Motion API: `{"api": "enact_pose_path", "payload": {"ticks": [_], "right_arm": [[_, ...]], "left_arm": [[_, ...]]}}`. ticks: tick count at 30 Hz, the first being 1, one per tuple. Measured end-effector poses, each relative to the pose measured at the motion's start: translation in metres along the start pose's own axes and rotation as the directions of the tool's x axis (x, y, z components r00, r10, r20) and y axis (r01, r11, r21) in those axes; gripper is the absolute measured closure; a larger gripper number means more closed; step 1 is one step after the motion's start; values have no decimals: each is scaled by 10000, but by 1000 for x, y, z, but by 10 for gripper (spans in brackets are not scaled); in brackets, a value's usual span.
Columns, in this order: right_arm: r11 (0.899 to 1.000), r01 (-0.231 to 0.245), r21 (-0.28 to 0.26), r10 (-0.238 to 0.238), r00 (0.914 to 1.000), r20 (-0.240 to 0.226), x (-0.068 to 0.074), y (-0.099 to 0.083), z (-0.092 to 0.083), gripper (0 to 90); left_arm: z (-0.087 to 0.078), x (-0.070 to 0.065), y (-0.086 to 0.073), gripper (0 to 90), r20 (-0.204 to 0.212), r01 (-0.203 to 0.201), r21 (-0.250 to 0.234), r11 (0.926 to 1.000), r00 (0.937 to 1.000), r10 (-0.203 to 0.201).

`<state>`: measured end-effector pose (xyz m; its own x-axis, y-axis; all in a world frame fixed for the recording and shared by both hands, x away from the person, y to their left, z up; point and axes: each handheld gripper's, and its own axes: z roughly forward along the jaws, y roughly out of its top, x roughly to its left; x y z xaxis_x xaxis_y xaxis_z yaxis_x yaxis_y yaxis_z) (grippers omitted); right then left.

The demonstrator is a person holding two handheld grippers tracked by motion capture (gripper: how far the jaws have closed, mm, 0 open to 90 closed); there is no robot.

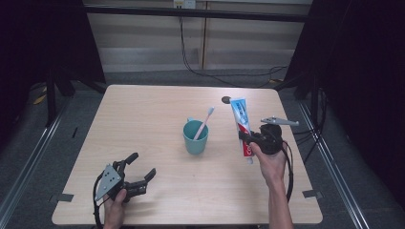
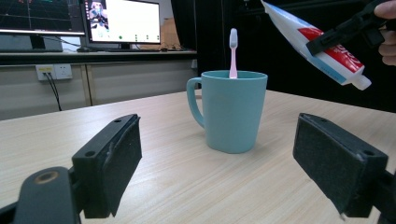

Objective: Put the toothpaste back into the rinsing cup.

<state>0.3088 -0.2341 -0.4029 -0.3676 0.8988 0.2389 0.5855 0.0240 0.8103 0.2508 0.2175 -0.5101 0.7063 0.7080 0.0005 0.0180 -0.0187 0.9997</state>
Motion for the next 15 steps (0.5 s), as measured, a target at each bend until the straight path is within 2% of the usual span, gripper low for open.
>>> {"api": "enact_pose_path", "payload": {"ticks": [6, 10, 15], "right_arm": [[9968, 109, -793, -130, 9996, -258, 6, 5, -3, 719], [9934, 57, -1145, -74, 9999, -147, 9, 8, -4, 720], [9848, 82, -1736, -126, 9996, -237, 12, 10, -6, 721]], "left_arm": [[0, 0, 0, 154, 1, -5, -1, 10000, 10000, 5], [0, 0, 0, 154, -2, -3, 1, 10000, 10000, 3], [0, 0, 0, 154, 2, -1, -1, 10000, 10000, 1]]}}
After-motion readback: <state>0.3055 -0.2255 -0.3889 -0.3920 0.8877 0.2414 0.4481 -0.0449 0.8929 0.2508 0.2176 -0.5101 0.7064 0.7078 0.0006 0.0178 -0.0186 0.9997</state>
